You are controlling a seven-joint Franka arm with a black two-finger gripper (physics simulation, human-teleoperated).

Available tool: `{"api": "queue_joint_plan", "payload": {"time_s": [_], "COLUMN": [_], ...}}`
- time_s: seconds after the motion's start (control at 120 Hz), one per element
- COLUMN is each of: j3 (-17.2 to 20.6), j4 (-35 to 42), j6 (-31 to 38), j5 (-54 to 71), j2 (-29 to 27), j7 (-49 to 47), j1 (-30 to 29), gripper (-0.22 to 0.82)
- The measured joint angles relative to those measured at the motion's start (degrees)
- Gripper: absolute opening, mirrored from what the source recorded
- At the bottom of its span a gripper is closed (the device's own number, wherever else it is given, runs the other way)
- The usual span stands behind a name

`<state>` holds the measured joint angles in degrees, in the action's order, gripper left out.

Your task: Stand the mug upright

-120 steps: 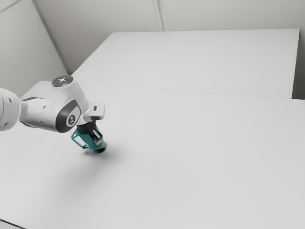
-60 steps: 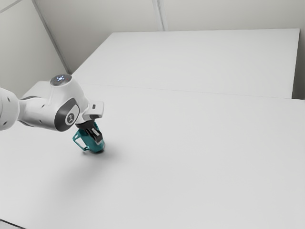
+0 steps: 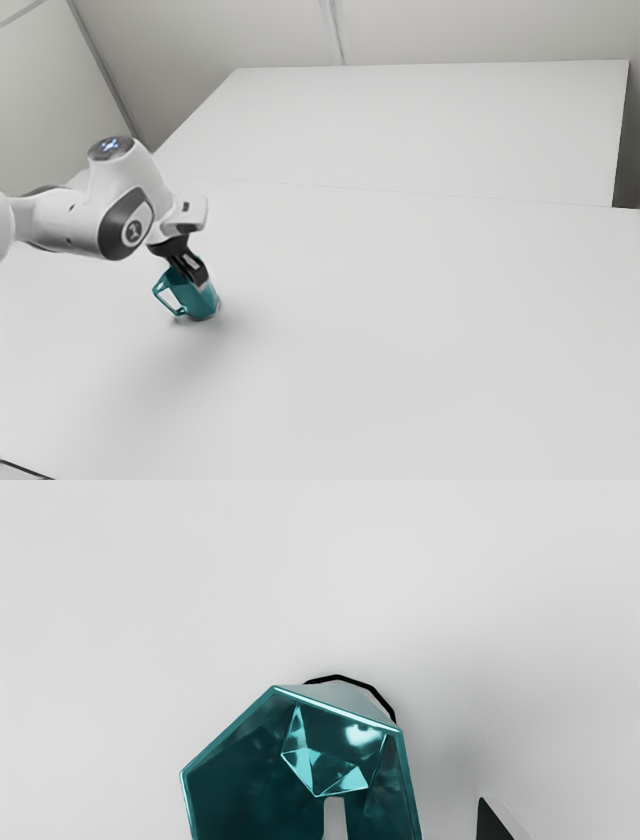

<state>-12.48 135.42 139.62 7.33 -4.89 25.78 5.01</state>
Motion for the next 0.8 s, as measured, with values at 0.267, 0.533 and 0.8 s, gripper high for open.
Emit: {"api": "queue_joint_plan", "payload": {"time_s": [0.267,0.533,0.8], "j3": [0.1,3.3,5.4], "j4": [-6.2,-28.3,-54.9], "j6": [-7.9,-23.0,-42.1], "j5": [-0.1,-3.6,-6.5], "j2": [-2.7,5.2,19.2], "j7": [-0.2,-1.2,-4.8], "j1": [0.1,0.1,0.9], "gripper": [0.22,0.45,0.56]}}
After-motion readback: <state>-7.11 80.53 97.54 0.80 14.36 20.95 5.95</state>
